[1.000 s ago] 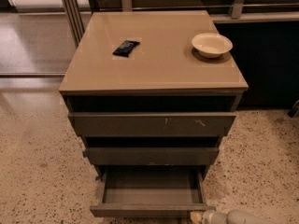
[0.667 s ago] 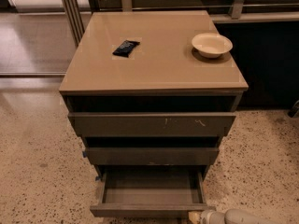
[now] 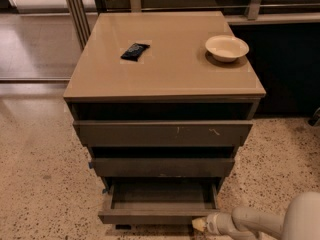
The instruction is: Close bottom drawer
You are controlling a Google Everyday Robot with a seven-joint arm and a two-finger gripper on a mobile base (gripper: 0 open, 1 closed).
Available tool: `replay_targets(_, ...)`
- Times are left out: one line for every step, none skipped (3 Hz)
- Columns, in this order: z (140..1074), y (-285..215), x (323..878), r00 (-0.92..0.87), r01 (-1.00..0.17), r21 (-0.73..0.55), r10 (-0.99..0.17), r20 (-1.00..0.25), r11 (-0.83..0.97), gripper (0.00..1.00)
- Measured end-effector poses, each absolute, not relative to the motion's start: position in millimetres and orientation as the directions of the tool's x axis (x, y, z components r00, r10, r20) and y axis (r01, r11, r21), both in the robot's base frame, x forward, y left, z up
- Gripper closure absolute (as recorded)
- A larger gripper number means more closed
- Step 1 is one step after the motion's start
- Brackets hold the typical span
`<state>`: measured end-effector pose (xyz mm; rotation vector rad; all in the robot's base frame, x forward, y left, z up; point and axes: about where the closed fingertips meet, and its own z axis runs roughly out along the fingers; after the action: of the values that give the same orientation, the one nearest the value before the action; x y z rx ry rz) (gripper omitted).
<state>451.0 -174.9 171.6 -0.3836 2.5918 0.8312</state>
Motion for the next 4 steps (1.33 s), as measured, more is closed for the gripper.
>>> replay_targets(168, -155, 470, -0.860, -0.479, 0.514, -0.264, -0.437, 0.712, 1.00)
replay_targets(173, -145, 485, -0.824, -0.546, 0.494, -0.331, -0.459, 0.676, 1.00)
replay_targets(184, -144, 501, -0.790, -0.564, 0.421, -0.316, -0.525, 0.710, 1.00)
replay_targets(195, -145, 511, -0.760, -0.520, 0.348, -0.237, -0.605, 0.780, 1.00)
